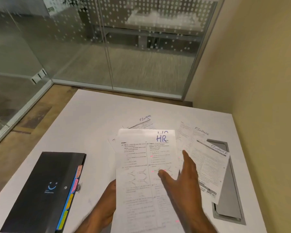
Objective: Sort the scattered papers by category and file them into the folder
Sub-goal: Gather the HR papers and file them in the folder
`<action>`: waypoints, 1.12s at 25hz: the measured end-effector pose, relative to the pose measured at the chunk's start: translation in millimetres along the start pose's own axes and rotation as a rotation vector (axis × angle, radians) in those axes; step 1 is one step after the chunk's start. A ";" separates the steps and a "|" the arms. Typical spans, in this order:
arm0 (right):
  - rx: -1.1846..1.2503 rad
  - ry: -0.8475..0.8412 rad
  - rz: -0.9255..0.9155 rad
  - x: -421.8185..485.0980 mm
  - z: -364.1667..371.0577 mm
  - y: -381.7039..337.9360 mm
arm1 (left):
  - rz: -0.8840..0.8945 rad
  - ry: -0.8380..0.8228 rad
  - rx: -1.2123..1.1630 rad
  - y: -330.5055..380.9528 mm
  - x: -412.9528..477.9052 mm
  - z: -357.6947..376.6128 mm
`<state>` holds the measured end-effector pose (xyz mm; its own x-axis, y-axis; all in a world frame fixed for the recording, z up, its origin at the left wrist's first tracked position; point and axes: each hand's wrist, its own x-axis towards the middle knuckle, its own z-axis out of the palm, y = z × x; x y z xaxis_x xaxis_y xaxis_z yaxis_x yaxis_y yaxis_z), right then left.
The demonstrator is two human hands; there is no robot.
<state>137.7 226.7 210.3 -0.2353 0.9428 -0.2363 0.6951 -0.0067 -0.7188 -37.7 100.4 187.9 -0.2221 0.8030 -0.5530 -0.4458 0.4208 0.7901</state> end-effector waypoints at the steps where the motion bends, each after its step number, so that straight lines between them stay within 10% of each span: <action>1: 0.193 -0.105 0.153 4.2 -21.2 6.9 | 0.003 -0.038 0.034 -1.8 -2.7 5.0; 5: 0.636 -0.612 0.310 -0.4 -69.0 60.3 | -0.024 -0.097 0.125 -20.1 -6.5 33.3; 9: 0.701 -0.435 0.269 -28.2 -78.9 100.5 | -0.115 -0.075 -0.058 -32.0 -8.1 49.8; 17: 0.575 -0.016 0.252 -61.4 -63.3 162.0 | 0.101 -0.001 0.405 -68.5 -0.5 86.7; 28: 0.527 0.000 0.139 -73.4 -56.2 217.6 | 0.200 -0.051 0.629 -119.2 9.8 103.0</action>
<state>344.4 174.8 108.0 -0.1655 0.9210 -0.3527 0.2854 -0.2976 -0.9110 102.5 101.6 115.6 -0.1994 0.9037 -0.3789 0.1950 0.4155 0.8885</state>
